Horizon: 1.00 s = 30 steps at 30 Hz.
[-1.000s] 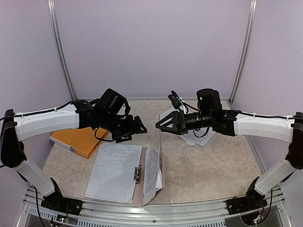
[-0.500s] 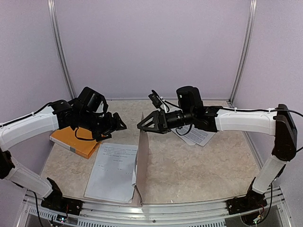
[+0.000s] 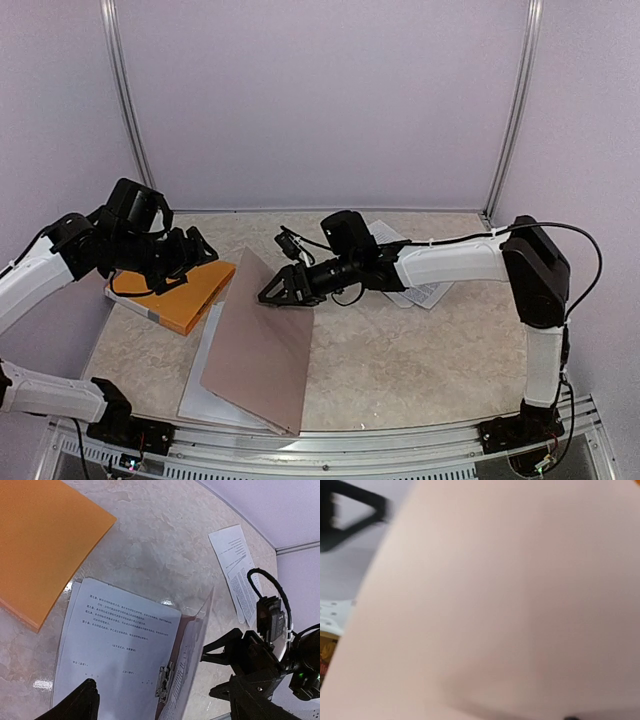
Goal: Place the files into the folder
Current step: Close the folder with files at the center of the board, then move the folder with files to the center of the board.
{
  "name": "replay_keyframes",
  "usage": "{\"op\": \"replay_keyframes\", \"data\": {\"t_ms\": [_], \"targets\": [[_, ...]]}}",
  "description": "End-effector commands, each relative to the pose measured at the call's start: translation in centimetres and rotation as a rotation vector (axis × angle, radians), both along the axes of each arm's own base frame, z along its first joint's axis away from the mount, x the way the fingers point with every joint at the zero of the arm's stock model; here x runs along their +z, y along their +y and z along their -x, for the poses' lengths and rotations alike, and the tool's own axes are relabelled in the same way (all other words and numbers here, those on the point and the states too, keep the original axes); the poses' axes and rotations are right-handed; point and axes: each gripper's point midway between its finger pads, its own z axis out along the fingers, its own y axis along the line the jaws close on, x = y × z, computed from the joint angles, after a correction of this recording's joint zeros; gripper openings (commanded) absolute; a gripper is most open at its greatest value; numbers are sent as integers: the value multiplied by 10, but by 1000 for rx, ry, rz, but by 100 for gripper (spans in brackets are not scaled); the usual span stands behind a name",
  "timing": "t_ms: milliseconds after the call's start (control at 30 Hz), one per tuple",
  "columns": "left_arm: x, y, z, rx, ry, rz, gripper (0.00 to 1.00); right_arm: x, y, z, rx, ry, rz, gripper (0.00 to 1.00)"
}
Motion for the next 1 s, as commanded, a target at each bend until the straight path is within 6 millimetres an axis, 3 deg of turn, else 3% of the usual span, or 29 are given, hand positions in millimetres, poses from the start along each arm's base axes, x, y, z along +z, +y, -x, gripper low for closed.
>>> {"op": "replay_keyframes", "data": {"t_ms": [0,167,300,500,700,967], "targets": [[-4,22,9,24,6,-59,86,-25,17,2,27,-3,18,70],[-18,22,13,4,47,-75,86,-48,14,-2,8,-9,78,70],[-53,16,20,-21,141,-81,86,-73,5,-3,-6,-20,165,70],[-111,16,36,-9,271,-72,86,-99,-34,-3,-82,-149,394,70],[-148,17,40,8,346,-90,87,-123,-64,10,-123,-149,499,70],[-192,19,38,26,434,-114,86,-146,-66,24,-145,-91,499,69]]}}
